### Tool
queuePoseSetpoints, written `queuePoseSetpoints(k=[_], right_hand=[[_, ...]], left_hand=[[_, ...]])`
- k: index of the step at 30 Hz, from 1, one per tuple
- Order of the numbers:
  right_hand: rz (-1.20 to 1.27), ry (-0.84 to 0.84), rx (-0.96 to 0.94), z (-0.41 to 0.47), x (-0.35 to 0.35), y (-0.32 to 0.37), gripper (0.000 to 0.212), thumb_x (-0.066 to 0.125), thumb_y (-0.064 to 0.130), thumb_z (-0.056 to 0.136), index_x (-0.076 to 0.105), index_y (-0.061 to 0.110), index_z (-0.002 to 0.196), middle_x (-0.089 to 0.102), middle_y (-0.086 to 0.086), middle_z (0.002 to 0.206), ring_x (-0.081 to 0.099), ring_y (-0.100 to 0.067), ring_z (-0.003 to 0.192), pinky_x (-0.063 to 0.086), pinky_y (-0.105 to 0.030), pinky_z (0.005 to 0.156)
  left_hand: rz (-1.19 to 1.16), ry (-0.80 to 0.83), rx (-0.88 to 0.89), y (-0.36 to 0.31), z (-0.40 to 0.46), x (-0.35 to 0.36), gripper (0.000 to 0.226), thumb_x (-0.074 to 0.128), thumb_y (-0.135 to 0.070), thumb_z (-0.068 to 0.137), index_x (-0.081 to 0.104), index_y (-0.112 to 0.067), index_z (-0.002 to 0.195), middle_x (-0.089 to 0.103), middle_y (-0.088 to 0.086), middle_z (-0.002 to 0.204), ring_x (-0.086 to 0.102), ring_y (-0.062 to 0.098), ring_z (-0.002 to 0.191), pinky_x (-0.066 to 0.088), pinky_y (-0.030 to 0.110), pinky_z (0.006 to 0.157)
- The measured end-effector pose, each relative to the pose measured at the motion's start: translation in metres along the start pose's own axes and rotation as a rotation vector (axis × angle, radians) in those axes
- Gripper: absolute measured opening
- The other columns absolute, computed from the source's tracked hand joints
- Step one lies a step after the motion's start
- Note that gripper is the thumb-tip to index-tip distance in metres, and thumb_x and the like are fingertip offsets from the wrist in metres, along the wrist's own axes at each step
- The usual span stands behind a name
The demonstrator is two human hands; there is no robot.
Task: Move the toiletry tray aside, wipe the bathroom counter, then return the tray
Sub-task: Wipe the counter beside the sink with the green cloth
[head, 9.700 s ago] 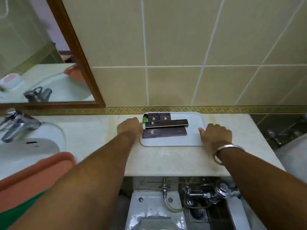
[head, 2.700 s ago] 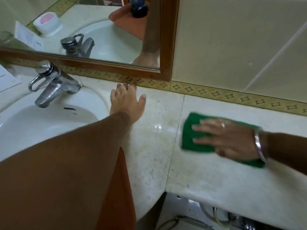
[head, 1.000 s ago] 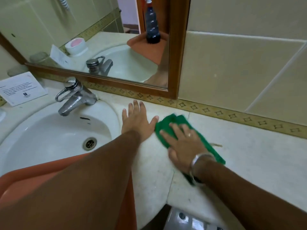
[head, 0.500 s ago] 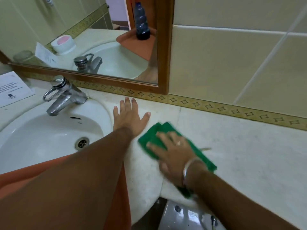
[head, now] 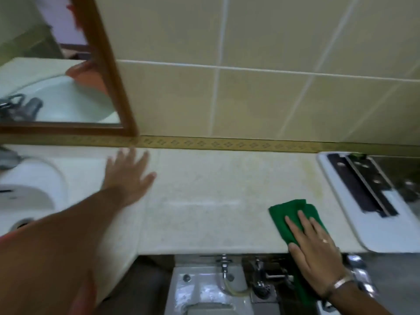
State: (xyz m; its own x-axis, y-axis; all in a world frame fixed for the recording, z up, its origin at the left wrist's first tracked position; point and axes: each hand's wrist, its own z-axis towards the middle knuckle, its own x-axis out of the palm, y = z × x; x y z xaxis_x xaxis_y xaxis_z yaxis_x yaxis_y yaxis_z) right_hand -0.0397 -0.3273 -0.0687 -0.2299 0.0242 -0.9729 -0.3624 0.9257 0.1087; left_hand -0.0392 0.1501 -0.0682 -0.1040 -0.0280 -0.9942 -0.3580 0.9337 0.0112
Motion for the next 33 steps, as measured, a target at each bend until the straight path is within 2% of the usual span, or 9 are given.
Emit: queuePoseSetpoints(k=[3, 6, 12, 15, 19, 22, 27, 31, 33], right_hand=[[0.054, -0.028, 0.168, 0.013, -0.002, -0.012, 0.062, 0.018, 0.049, 0.092, 0.008, 0.033, 0.151, 0.004, -0.002, 0.161, 0.009, -0.028, 0.145, 0.014, -0.042, 0.117], [0.115, -0.15, 0.371, 0.059, -0.001, -0.012, 0.063, 0.023, 0.044, 0.096, 0.001, 0.028, 0.152, -0.002, -0.005, 0.161, 0.004, -0.03, 0.145, 0.009, -0.043, 0.116], [0.24, -0.085, 0.586, 0.189, -0.042, -0.012, 0.066, 0.022, 0.042, 0.096, -0.003, 0.017, 0.152, -0.006, -0.014, 0.16, 0.001, -0.04, 0.144, 0.006, -0.051, 0.116], [0.192, -0.055, 0.42, 0.184, -0.035, 0.008, 0.065, 0.023, 0.043, 0.095, -0.004, 0.023, 0.152, -0.009, -0.009, 0.16, -0.003, -0.038, 0.144, 0.003, -0.05, 0.116], [0.168, -0.175, 0.087, 0.057, 0.012, 0.004, 0.064, 0.026, 0.051, 0.088, 0.006, 0.041, 0.148, 0.01, 0.0, 0.16, 0.013, -0.033, 0.143, 0.008, -0.048, 0.112], [0.122, -0.13, 0.228, 0.058, 0.012, -0.02, 0.065, 0.024, 0.052, 0.087, 0.007, 0.037, 0.149, 0.01, -0.002, 0.16, 0.011, -0.034, 0.142, 0.015, -0.05, 0.114], [0.14, -0.057, 0.516, 0.195, -0.036, -0.003, 0.068, 0.024, 0.045, 0.093, -0.004, 0.024, 0.152, -0.007, -0.012, 0.16, -0.001, -0.04, 0.144, 0.005, -0.052, 0.116], [0.118, -0.133, 0.001, 0.157, -0.021, 0.013, 0.063, 0.034, 0.045, 0.083, 0.021, 0.036, 0.144, 0.021, -0.001, 0.153, 0.023, -0.031, 0.135, 0.026, -0.048, 0.109], [0.174, -0.172, -0.102, 0.116, -0.01, -0.001, 0.061, 0.037, 0.046, 0.081, 0.029, 0.037, 0.14, 0.029, 0.003, 0.147, 0.028, -0.024, 0.13, 0.031, -0.045, 0.106]], left_hand=[[-0.059, 0.051, 0.351, -0.09, -0.012, -0.005, 0.088, 0.005, -0.078, 0.08, 0.017, -0.035, 0.156, 0.01, 0.008, 0.165, 0.006, 0.034, 0.151, 0.004, 0.052, 0.119], [-0.011, 0.027, 0.357, -0.122, -0.007, 0.007, 0.086, 0.001, -0.08, 0.078, 0.008, -0.043, 0.155, 0.001, 0.003, 0.166, 0.001, 0.03, 0.152, -0.001, 0.054, 0.119], [-0.04, -0.012, 0.352, -0.119, 0.012, 0.028, 0.081, 0.0, -0.084, 0.079, 0.005, -0.05, 0.152, 0.003, -0.001, 0.166, 0.004, 0.026, 0.152, 0.004, 0.053, 0.119], [-0.047, -0.004, 0.324, -0.112, 0.002, 0.025, 0.084, 0.001, -0.084, 0.078, 0.008, -0.047, 0.153, 0.004, 0.0, 0.165, 0.005, 0.026, 0.152, 0.004, 0.053, 0.119], [-0.072, 0.02, 0.333, -0.119, 0.002, 0.015, 0.089, -0.001, -0.084, 0.075, 0.008, -0.044, 0.154, 0.003, 0.001, 0.166, 0.002, 0.026, 0.153, 0.001, 0.052, 0.119], [-0.061, 0.025, 0.341, -0.117, 0.002, 0.016, 0.089, -0.002, -0.085, 0.074, 0.005, -0.044, 0.154, 0.0, 0.0, 0.165, 0.0, 0.026, 0.153, 0.0, 0.052, 0.12], [-0.083, 0.017, 0.33, -0.114, 0.008, 0.025, 0.087, -0.002, -0.087, 0.074, 0.0, -0.047, 0.152, -0.008, -0.005, 0.162, -0.004, 0.022, 0.152, -0.003, 0.052, 0.12], [-0.077, 0.022, 0.332, -0.115, 0.007, 0.024, 0.089, -0.006, -0.088, 0.072, -0.003, -0.047, 0.151, -0.01, -0.005, 0.162, -0.003, 0.024, 0.152, -0.003, 0.053, 0.12], [-0.086, 0.033, 0.332, -0.115, 0.006, 0.02, 0.091, -0.007, -0.088, 0.07, -0.003, -0.047, 0.151, -0.011, -0.005, 0.161, -0.004, 0.025, 0.152, -0.004, 0.053, 0.12]])
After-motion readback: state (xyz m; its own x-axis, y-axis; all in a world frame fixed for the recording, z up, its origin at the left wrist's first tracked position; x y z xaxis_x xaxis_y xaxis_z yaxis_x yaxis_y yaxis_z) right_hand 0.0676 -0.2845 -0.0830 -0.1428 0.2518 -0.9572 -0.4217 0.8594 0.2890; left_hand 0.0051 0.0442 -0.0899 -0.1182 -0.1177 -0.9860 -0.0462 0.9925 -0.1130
